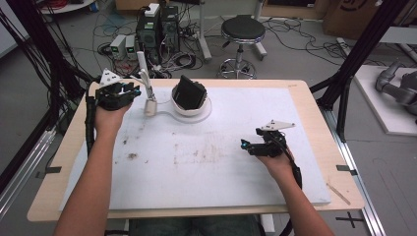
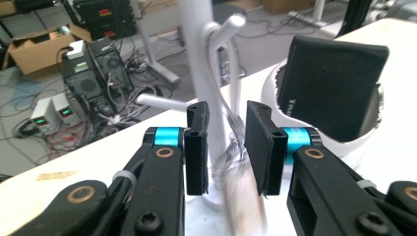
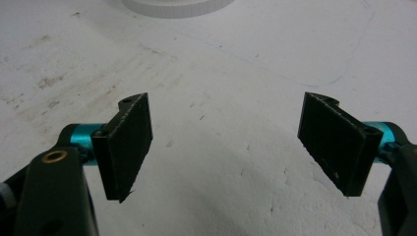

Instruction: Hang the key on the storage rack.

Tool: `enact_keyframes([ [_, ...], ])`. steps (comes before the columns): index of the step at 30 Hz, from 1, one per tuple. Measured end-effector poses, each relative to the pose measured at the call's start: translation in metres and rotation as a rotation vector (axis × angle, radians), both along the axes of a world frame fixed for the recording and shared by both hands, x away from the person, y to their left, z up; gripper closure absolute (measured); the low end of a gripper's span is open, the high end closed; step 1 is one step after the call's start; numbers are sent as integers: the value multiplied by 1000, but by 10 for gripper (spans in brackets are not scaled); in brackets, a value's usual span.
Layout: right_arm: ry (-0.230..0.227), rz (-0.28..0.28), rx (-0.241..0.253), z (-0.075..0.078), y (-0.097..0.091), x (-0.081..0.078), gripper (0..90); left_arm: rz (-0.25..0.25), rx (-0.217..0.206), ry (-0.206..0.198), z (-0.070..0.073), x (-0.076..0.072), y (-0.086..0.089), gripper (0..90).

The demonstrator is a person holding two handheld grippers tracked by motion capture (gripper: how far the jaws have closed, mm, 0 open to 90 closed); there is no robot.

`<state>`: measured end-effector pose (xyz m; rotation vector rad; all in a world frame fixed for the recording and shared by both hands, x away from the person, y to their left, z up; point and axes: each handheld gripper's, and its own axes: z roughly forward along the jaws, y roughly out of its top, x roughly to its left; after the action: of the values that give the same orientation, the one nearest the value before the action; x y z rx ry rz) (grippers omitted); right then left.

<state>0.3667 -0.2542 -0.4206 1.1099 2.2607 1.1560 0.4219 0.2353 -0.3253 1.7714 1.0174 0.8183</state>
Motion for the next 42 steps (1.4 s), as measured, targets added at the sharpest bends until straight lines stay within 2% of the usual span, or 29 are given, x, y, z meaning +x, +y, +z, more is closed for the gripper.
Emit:
enact_keyframes([
  [3, -1, 1, -1, 1, 0, -1, 211, -1, -15, 4, -5, -5, 0, 659],
  [9, -8, -3, 5, 1, -1, -1, 211, -44, -30, 49, -15, -19, 2, 608],
  [12, -7, -2, 2, 1, -1, 0, 211, -58, -50, 65, -17, -25, 3, 531],
  [16, -7, -4, 4, 1, -2, -1, 211, -105, -62, 86, -20, -33, -1, 446],
  [24, -7, -18, 3, 1, -5, 0, 211, -192, -99, 103, -35, -44, -9, 382],
  [31, -5, -21, 2, 1, -6, 0, 211, -243, -114, 121, -51, -53, -12, 334],
  [36, -4, -17, 0, 0, -6, 0, 211, -268, -102, 132, -58, -56, -10, 310],
  [38, -5, -15, 0, 0, -6, 0, 211, -275, -111, 134, -62, -57, -9, 296],
  [42, -6, -18, 2, 0, -7, 0, 211, -294, -95, 153, -70, -59, -8, 269],
])
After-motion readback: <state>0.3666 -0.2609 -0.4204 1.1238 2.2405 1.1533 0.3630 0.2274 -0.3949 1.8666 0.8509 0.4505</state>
